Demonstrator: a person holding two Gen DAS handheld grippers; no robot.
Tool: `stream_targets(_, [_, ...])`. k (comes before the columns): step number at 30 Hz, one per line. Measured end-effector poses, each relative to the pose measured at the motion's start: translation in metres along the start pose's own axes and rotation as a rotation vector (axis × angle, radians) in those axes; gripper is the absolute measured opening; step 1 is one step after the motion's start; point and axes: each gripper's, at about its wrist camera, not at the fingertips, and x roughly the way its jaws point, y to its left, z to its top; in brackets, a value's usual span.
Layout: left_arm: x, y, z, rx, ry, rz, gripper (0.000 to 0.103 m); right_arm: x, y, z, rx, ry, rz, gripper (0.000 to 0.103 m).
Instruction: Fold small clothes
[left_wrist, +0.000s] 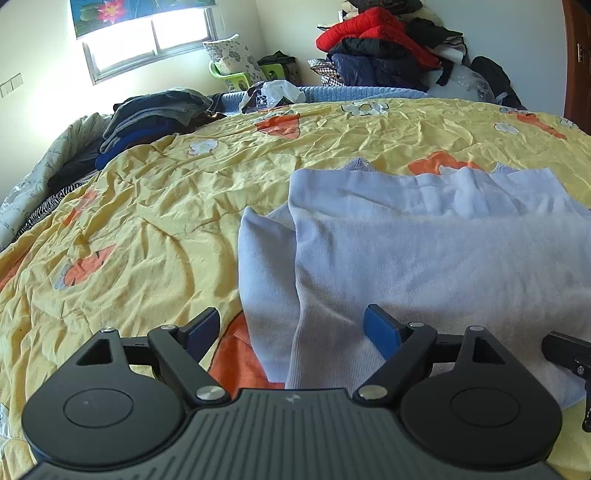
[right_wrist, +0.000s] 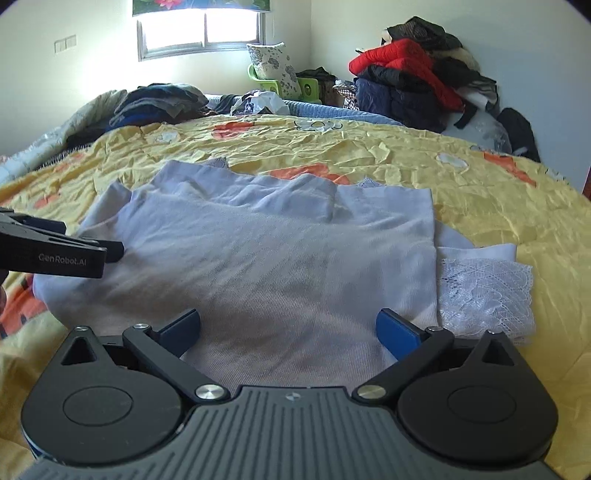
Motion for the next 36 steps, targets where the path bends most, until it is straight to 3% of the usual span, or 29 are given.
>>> stream_targets(7, [-0.002,0.0,-0.009,-0.019,-0.037,0.006,0.086,-0.001,-0.002,0.001,0.022,-0.007,0.019,0.103])
stream_targets(17, [-0.008,-0.014,-0.022,0.042,-0.123,0.082,0.087,-0.002,-0.004,0.0,0.02,-0.007,0.017,0.103])
stream_targets(33, [-0.008,-0.005,-0.025,-0.018,-0.119,0.05,0.088,-0.001,-0.002,-0.001,0.005,-0.006,-0.002,0.103])
stream_targets(36, [-0.008,-0.002,-0.025,-0.042,-0.112,0.044,0.092,-0.001,-0.001,-0.001,0.005,-0.006,-0.001,0.103])
